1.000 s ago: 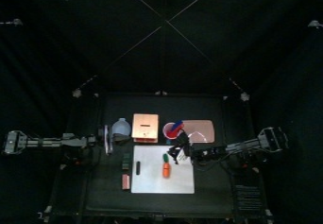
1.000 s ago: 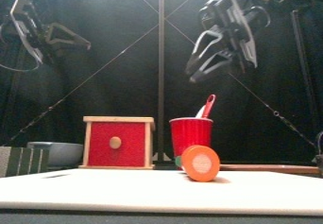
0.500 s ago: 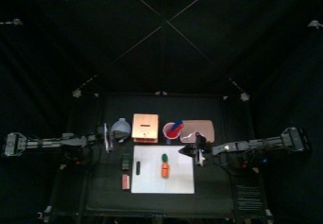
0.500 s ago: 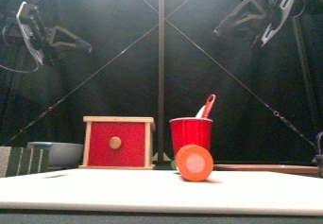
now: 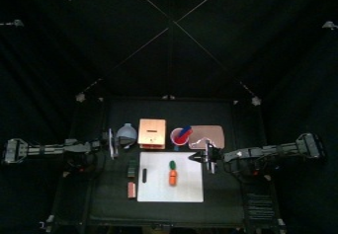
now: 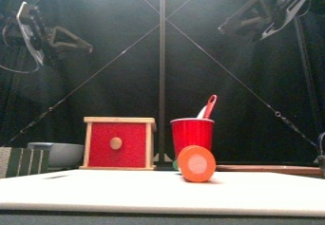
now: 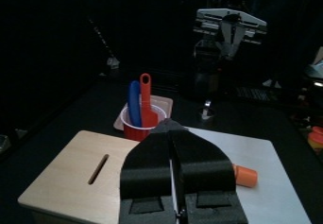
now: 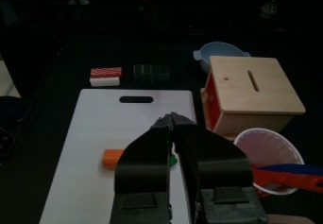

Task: Grab carrot

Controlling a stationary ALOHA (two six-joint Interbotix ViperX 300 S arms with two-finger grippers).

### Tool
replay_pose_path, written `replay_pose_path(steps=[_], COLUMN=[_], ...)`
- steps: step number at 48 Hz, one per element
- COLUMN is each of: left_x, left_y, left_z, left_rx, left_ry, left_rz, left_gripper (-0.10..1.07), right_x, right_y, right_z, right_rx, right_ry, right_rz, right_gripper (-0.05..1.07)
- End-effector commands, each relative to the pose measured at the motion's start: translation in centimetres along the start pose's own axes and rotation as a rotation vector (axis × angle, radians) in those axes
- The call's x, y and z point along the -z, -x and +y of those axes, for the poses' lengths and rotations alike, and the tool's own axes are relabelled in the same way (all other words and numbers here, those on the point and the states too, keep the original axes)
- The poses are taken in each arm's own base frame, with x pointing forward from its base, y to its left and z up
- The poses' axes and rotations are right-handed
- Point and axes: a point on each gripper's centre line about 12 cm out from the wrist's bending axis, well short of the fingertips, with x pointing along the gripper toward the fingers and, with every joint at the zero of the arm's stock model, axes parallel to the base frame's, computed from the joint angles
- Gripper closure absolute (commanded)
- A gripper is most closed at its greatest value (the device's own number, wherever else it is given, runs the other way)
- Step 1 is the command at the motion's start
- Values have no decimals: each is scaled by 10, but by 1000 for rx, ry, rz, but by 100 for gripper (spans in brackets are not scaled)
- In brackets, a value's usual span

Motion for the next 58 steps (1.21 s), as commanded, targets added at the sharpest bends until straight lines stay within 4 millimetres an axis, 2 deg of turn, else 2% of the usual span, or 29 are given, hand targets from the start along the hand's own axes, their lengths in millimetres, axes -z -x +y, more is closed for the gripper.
replay_pose_path(steps=[1, 11, 41, 42, 46, 51, 58], left_x=[-10, -12, -3, 10, 14, 12, 0], left_y=[-4, -4, -3, 0, 2, 1, -3], left_z=[0, -1, 0, 0, 0, 0, -3], left_rx=[-3, 2, 0, 0, 1, 2, 11], left_ry=[-2, -2, 2, 5, 10, 10, 4], left_rz=[-26, -35, -5, 35, 43, 37, 7], left_gripper=[96, 96, 96, 96, 96, 96, 96], right_x=[-6, -6, 1, 4, 14, 19, 16], right_y=[2, 2, 1, 0, -1, -5, -9], right_z=[-1, -1, -1, -1, -2, -4, -4], right_rx=[4, 4, 4, 4, 11, 20, 19], right_ry=[-9, -9, -27, -22, -32, -74, -97], right_rz=[-18, -19, 2, 10, 39, 59, 59], right_gripper=[65, 65, 65, 65, 65, 65, 65])
